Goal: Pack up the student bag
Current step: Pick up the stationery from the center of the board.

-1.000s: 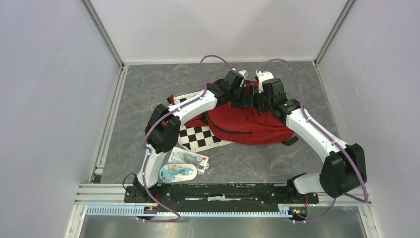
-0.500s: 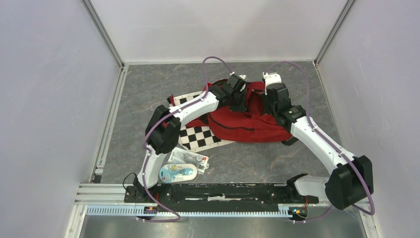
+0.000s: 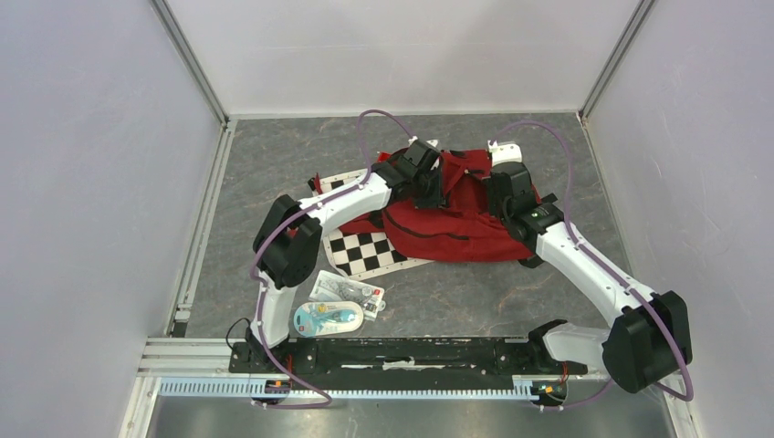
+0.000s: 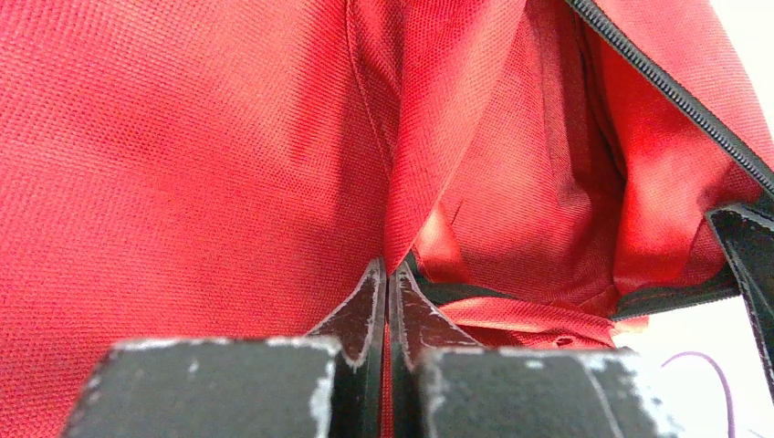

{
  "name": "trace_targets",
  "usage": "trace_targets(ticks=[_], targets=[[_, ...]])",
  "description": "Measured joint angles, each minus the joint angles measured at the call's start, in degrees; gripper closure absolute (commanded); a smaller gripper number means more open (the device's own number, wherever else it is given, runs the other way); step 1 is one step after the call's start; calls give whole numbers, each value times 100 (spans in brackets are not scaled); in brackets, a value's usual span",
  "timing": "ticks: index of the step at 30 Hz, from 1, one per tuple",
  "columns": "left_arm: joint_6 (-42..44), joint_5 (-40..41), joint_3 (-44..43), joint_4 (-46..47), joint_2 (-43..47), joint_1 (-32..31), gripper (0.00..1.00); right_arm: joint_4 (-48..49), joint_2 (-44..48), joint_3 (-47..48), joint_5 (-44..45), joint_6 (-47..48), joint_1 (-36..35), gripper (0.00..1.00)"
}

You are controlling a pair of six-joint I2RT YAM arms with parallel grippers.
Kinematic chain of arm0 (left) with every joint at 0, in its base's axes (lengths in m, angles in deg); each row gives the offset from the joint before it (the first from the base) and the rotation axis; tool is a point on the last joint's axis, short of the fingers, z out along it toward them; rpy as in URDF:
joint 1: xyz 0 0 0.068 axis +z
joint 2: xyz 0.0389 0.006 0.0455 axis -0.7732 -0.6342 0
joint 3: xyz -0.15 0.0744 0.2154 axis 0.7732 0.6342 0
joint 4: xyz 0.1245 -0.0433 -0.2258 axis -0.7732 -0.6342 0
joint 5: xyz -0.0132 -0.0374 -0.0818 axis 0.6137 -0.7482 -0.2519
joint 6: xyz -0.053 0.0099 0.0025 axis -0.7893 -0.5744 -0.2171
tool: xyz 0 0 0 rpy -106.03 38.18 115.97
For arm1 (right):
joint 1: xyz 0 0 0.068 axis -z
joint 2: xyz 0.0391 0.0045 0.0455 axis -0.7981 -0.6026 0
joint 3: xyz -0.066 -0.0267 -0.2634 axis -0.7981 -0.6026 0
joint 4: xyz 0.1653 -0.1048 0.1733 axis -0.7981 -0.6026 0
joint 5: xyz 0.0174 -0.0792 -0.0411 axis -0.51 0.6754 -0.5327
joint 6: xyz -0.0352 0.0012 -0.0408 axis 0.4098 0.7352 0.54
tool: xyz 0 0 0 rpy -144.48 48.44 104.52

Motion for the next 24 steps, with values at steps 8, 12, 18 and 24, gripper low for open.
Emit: trace_targets(ticks=[8,12,18,24], targets=[[0,-149,140,245,66,42,70,101,42,0,2,46,0,88],[197,-103,227,354,168,76,27,203,155,0,-7,195,13,66],[498,164,433,376,647,181,0,428,262,0,-310,605,72,41],[645,439,944,420,1709,199,0,763,651,0,-820,1165,79,36]])
